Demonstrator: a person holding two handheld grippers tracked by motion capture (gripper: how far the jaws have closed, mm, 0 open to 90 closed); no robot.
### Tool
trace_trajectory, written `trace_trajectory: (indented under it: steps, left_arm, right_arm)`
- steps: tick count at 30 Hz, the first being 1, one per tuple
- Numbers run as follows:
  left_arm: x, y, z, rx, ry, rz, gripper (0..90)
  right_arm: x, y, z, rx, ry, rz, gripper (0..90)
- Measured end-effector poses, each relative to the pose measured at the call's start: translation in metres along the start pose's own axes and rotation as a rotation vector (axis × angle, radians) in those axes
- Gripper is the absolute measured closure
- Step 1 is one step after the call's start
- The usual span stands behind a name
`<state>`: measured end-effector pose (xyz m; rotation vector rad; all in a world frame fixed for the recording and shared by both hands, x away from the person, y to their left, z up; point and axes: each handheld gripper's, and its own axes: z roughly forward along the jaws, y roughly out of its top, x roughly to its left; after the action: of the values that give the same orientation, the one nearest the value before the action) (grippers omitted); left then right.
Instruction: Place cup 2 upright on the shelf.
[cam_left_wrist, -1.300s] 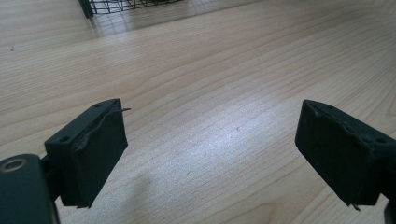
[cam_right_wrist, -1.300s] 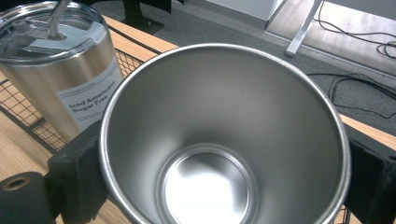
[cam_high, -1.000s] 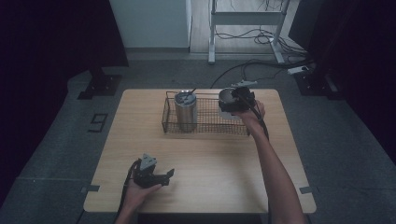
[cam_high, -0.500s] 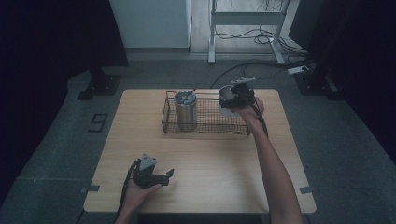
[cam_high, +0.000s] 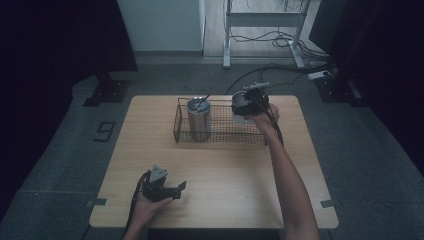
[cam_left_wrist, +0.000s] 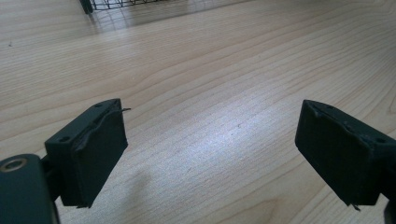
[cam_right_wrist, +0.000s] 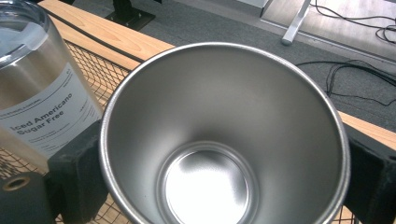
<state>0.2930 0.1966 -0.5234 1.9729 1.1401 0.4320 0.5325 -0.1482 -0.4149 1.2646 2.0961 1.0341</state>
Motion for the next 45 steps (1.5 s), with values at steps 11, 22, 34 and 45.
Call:
trace_trajectory:
  steps: [11,22,34,45]
  left_arm:
    - [-0.001,0.0,0.0,0.002,0.001,0.005,9.0]
    - [-0.001,-0.001,0.001,0.008,0.002,0.006,9.0]
    - [-0.001,-0.001,0.002,0.012,0.001,0.006,9.0]
    - [-0.002,-0.002,0.002,0.014,0.003,0.006,9.0]
  right_arm:
    - [-0.004,-0.006,0.011,0.025,-0.018,0.006,6.7]
    - [-0.007,-0.012,0.021,0.041,-0.014,0.018,6.6]
    - [-0.009,-0.02,0.031,0.072,-0.006,0.024,6.6]
    - [-0.012,-0.032,0.039,0.099,-0.012,0.035,6.6]
